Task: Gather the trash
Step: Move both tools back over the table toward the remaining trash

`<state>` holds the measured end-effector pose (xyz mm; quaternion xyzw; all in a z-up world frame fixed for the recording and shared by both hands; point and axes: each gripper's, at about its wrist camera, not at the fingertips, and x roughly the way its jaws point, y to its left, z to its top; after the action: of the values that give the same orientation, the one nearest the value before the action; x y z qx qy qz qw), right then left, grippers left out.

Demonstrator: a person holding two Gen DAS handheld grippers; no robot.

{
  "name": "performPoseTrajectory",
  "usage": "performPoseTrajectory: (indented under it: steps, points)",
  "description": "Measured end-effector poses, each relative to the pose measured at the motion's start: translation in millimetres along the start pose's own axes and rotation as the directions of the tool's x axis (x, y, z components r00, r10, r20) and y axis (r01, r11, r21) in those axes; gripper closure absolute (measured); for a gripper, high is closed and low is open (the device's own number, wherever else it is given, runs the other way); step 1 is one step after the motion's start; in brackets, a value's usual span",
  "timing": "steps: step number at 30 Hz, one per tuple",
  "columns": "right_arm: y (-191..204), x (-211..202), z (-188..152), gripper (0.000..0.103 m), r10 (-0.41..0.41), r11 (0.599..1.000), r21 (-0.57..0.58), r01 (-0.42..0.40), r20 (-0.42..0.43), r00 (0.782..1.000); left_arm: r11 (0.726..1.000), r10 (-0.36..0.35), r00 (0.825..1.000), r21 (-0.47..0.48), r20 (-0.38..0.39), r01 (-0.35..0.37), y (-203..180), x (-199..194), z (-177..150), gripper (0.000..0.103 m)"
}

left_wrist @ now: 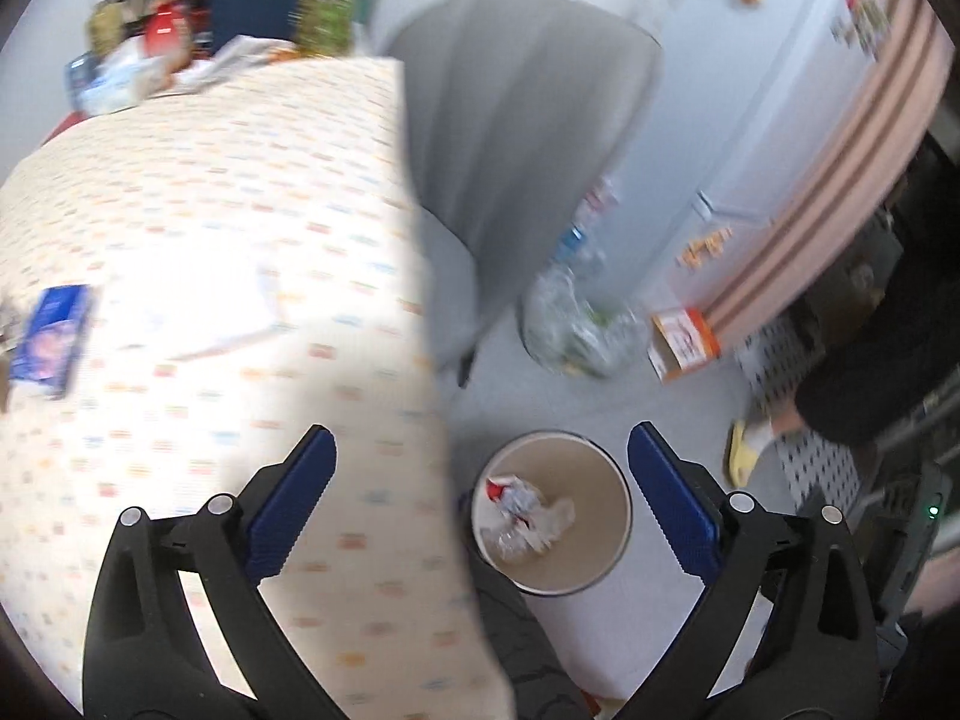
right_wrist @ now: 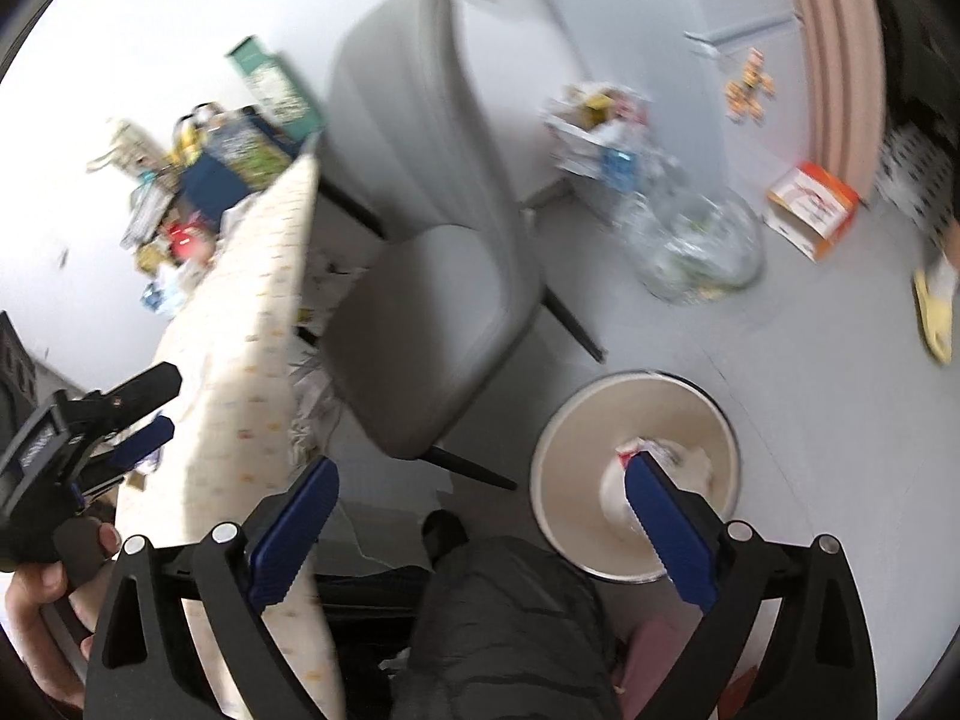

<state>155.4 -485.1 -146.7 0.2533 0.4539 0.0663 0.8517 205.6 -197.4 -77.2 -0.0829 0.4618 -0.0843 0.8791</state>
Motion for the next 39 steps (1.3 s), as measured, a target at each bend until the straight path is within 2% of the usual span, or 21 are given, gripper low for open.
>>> performPoseTrajectory:
  steps: [9,20,27,32,39]
  points:
    - [111.2,6.8,1.8,0.008,0.067,0.983,-0.172,-0.069,-0.019,0.998,0.987,0.086,0.991,-0.147,0.103,-0.071,100.1,-50.2,7.9,0.006]
    - [224.1,35.2,-0.4,0.008,0.09,0.938,-0.329,-0.108,-0.072,0.993,0.941,0.188,0.971,-0.309,0.149,-0.135,211.1,-84.4,-9.2,0.006]
    - [275.9,67.3,-1.8,0.008,0.056,0.91,-0.405,-0.091,-0.097,0.994,0.906,0.244,0.959,-0.387,0.146,-0.171,267.6,-94.5,-20.9,0.006]
    - [304.5,96.3,-1.7,0.008,0.001,0.891,-0.452,-0.052,-0.114,0.994,0.884,0.275,0.952,-0.424,0.132,-0.196,293.8,-93.3,-28.8,0.006]
    - [329.6,131.5,0.1,0.008,-0.069,0.866,-0.499,-0.004,-0.126,0.99,0.879,0.291,0.95,-0.424,0.117,-0.217,309.9,-82.4,-29.9,0.007]
